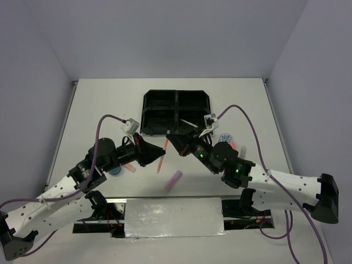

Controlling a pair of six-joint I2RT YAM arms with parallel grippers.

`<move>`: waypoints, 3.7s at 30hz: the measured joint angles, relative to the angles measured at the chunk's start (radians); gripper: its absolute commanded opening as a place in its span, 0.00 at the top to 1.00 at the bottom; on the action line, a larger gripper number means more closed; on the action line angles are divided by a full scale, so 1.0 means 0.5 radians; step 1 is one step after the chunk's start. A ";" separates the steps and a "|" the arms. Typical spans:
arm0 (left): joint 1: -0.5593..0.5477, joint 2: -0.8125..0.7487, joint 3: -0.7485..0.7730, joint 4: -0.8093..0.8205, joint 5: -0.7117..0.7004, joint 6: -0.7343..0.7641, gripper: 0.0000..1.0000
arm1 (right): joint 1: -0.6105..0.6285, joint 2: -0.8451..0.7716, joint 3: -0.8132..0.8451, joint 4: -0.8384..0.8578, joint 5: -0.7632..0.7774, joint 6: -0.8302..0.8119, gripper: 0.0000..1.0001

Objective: Sort the stationery into containers
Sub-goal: Close the pen cap on the pen.

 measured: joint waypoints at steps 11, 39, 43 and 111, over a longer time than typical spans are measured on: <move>-0.002 -0.018 -0.037 0.019 -0.036 -0.003 1.00 | -0.014 0.072 -0.034 0.094 -0.056 0.143 1.00; -0.009 -0.144 -0.178 0.094 -0.179 0.018 1.00 | -0.029 0.198 -0.144 0.361 -0.100 0.320 1.00; -0.013 -0.141 -0.177 0.086 -0.179 0.059 1.00 | -0.025 0.198 -0.168 0.394 -0.099 0.327 1.00; 0.216 0.043 0.181 -0.692 0.000 0.429 1.00 | 0.110 0.578 -0.230 0.790 0.053 0.256 1.00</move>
